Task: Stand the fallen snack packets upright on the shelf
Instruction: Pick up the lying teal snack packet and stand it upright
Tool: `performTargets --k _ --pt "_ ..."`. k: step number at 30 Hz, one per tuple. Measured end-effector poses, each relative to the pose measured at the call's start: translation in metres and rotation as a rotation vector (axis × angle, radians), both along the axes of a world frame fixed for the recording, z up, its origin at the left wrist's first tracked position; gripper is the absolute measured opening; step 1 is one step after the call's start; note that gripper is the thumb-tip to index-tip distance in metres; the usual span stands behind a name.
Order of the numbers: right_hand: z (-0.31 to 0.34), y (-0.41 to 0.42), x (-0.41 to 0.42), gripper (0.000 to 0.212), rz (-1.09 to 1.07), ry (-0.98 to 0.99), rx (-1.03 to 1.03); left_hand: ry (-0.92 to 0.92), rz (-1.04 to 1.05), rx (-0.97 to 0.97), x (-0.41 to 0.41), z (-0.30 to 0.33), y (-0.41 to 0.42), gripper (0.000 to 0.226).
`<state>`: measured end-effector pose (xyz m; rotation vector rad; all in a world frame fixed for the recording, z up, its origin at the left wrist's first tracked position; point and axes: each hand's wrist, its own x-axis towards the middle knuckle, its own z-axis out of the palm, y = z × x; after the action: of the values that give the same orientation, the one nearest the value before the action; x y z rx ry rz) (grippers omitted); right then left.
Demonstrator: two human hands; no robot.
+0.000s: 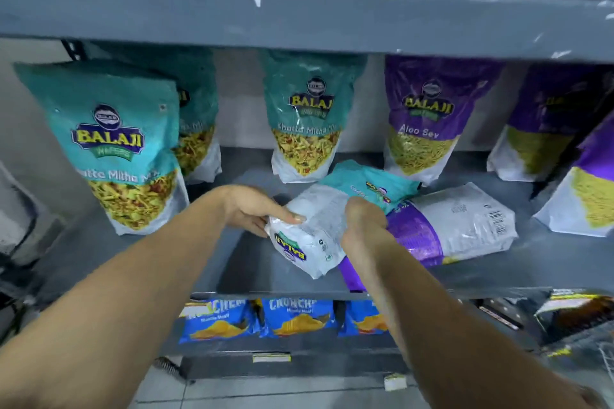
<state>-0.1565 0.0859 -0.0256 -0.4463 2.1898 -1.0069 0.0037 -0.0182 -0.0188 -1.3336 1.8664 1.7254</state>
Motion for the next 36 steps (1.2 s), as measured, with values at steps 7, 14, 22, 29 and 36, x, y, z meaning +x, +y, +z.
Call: performTargets --k 7,14,22,29,36 --pt "-0.004 0.014 0.008 0.056 -0.483 -0.461 -0.453 0.231 0.117 -0.194 0.002 0.004 0.033 0.034" --pt "0.033 0.035 0.024 0.011 -0.116 -0.146 -0.981 0.579 0.462 -0.484 0.021 0.0 0.068 0.066" --pt "-0.007 0.015 0.017 0.022 0.228 0.084 -0.859 0.426 0.526 -0.727 0.02 -0.045 0.057 0.077" --pt "-0.016 0.008 0.002 0.07 0.07 -0.433 -0.716 0.396 0.474 -0.7 0.04 -0.052 0.044 0.079" --pt "-0.043 -0.01 -0.004 0.037 0.231 -0.232 -0.392 0.47 0.55 -0.722 0.041 -0.057 0.049 0.032"
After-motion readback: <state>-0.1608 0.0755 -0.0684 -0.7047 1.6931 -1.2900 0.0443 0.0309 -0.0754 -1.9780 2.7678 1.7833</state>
